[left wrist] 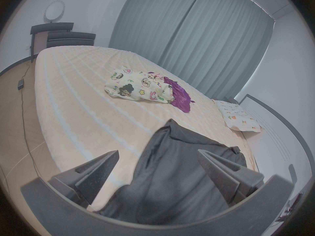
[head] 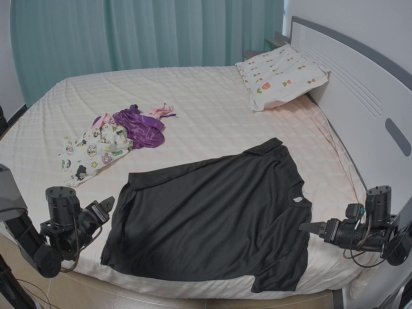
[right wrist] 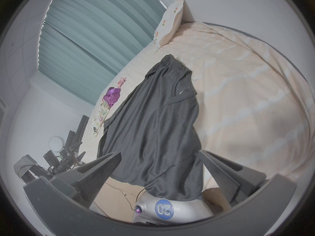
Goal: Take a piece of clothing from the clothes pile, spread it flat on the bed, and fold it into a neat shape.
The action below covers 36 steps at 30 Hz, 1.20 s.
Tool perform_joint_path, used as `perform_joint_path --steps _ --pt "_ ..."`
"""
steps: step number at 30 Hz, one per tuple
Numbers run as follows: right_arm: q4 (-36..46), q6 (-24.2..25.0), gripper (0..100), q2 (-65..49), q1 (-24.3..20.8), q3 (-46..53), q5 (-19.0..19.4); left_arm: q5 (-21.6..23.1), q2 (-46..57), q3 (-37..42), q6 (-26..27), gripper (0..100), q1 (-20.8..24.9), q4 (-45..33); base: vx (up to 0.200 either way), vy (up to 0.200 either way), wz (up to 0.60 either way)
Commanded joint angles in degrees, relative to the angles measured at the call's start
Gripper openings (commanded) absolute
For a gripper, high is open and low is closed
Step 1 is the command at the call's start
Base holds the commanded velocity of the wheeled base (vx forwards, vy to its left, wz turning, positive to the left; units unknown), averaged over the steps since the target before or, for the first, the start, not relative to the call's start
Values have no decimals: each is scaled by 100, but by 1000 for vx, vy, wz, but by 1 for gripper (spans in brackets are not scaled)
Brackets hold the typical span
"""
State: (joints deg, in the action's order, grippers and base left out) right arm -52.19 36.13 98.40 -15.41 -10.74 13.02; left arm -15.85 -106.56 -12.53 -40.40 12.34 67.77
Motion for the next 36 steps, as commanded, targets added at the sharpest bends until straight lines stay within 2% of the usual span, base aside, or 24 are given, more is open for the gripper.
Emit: perform_joint_path --steps 1,5,14,19,21,29,36 --pt "-2 -1 100 21 126 2 52 -6 -181 -56 -12 100 -109 8 0 200 0" --pt "-2 -1 100 21 126 11 52 -6 -190 -65 -12 100 -100 8 0 200 0" --pt "-2 -19 100 -40 117 11 43 3 -418 -92 -240 100 -56 17 0 0 0" --pt "-2 -19 100 -32 117 19 43 -24 -700 -267 -442 100 6 105 120 0 0" --pt "-2 -27 100 -23 108 37 52 -32 -726 -338 -636 100 67 158 0 0 0" --pt "-2 -45 100 -32 73 63 52 -41 -814 -311 -671 100 401 175 0 0 0" --pt "-2 -54 100 -40 73 72 52 -24 -990 -557 -697 100 463 184 200 0 0"
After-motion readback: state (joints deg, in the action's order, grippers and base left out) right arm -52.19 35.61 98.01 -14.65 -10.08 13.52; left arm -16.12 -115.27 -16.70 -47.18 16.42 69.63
